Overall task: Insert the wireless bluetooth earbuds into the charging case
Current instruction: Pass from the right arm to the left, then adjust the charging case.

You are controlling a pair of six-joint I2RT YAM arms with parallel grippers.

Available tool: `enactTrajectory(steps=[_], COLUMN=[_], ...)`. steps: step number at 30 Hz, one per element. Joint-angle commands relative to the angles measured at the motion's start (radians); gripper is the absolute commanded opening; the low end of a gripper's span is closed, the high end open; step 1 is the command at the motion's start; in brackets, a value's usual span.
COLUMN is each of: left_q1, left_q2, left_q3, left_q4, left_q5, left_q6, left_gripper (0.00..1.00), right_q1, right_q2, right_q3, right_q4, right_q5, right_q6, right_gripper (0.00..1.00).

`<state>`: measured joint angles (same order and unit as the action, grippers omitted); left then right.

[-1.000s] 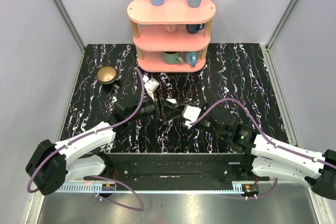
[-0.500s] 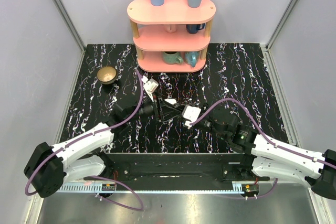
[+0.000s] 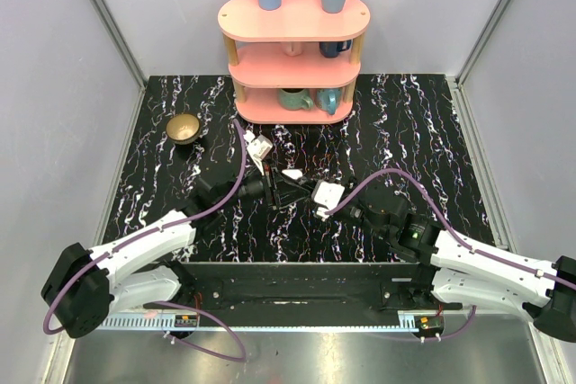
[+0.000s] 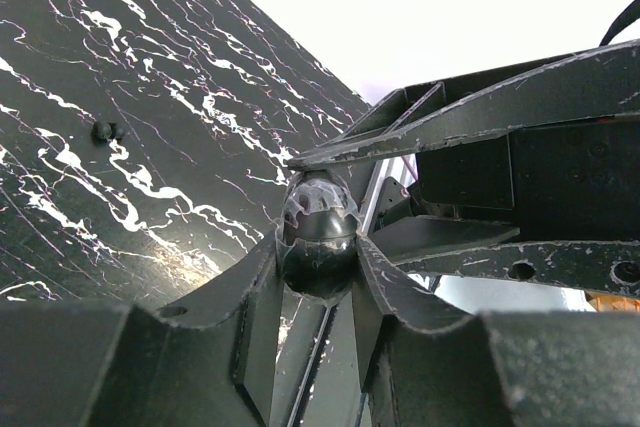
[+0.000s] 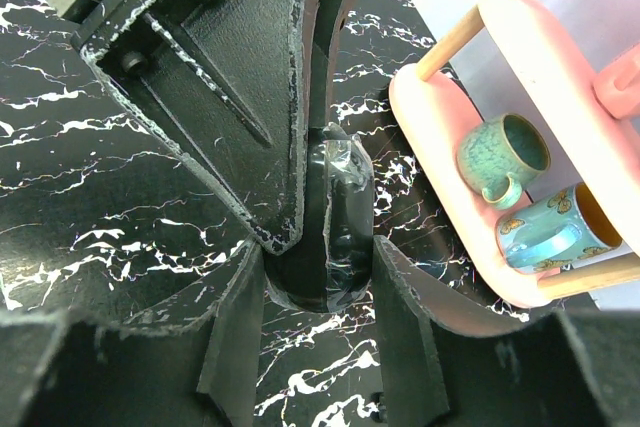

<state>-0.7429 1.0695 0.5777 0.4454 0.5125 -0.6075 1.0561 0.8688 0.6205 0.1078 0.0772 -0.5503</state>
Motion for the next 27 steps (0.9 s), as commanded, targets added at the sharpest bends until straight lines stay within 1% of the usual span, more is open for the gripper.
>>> enactTrajectory(steps=[1, 2, 3, 7, 9, 11, 12, 13, 14, 15, 16, 17, 18, 19, 21, 22, 24, 25, 27], left_q1=[-0.004, -0.006, -0.004, -0.004, -0.004, -0.004, -0.004, -0.004, -0.004, -0.006, -0.004, -0.006, -0.004, -0.006, -0.004, -0.004, -0.004, -0.004, -0.004], left_q2=[0.003, 0.003, 0.001, -0.023, -0.036, -0.066, -0.08, -0.112, -0.132, -0.178, -0.203, -0.23, -0.287, -0.314, -0.394, -0.419, -0.477, -0.493, -0.528], left_q3=[0.042, 0.044, 0.044, 0.04, 0.036, 0.028, 0.015, 0.007, -0.004, -0.028, -0.044, -0.085, -0.107, -0.128, -0.188, -0.206, -0.252, -0.268, -0.318], left_q4=[0.038, 0.032, 0.024, -0.004, -0.014, -0.025, -0.03, -0.027, -0.027, -0.024, -0.007, 0.009, 0.024, 0.062, 0.113, 0.131, 0.163, 0.199, 0.254], left_q5=[0.023, 0.015, 0.008, -0.015, -0.046, -0.092, -0.116, -0.14, -0.19, -0.218, -0.273, -0.291, -0.317, -0.357, -0.387, -0.394, -0.396, -0.387, -0.361], left_q6=[0.018, 0.023, 0.037, 0.064, 0.084, 0.101, 0.116, 0.129, 0.143, 0.17, 0.187, 0.207, 0.242, 0.261, 0.316, 0.336, 0.397, 0.411, 0.457], left_gripper=[0.05, 0.0, 0.0, 0.0, 0.0, 0.0, 0.0, 0.0, 0.0, 0.0, 0.0, 0.0, 0.0, 0.0, 0.0, 0.0, 0.0, 0.0, 0.0], right_q1=[0.007, 0.007, 0.007, 0.007, 0.007, 0.007, 0.007, 0.008, 0.007, 0.007, 0.005, 0.005, 0.005, 0.005, 0.005, 0.004, -0.002, -0.004, -0.01], right_q2=[-0.011, -0.016, -0.019, -0.034, -0.04, -0.048, -0.054, -0.056, -0.05, -0.042, -0.031, -0.028, -0.03, -0.025, -0.022, -0.013, -0.01, -0.007, -0.005], right_q3=[0.007, 0.007, 0.004, 0.005, 0.016, 0.025, 0.048, 0.074, 0.106, 0.17, 0.192, 0.206, 0.212, 0.212, 0.216, 0.219, 0.208, 0.202, 0.17], right_q4=[0.088, 0.095, 0.111, 0.135, 0.144, 0.142, 0.118, 0.083, 0.035, -0.05, -0.078, -0.095, -0.092, -0.083, -0.063, -0.06, -0.033, -0.022, 0.024], right_q5=[-0.011, -0.007, -0.001, 0.019, 0.056, 0.087, 0.104, 0.125, 0.168, 0.191, 0.212, 0.225, 0.22, 0.196, 0.2, 0.219, 0.21, 0.202, 0.208], right_q6=[0.009, 0.018, 0.032, 0.122, 0.171, 0.254, 0.3, 0.42, 0.47, 0.522, 0.65, 0.706, 0.758, 0.855, 0.964, 1.083, 1.2, 1.313, 1.429], right_gripper=[0.49, 0.57, 0.66, 0.79, 0.84, 0.89, 0.96, 0.99, 1.0, 1.0, 1.0, 1.0, 1.0, 1.0, 1.0, 1.0, 1.0, 1.0, 1.0])
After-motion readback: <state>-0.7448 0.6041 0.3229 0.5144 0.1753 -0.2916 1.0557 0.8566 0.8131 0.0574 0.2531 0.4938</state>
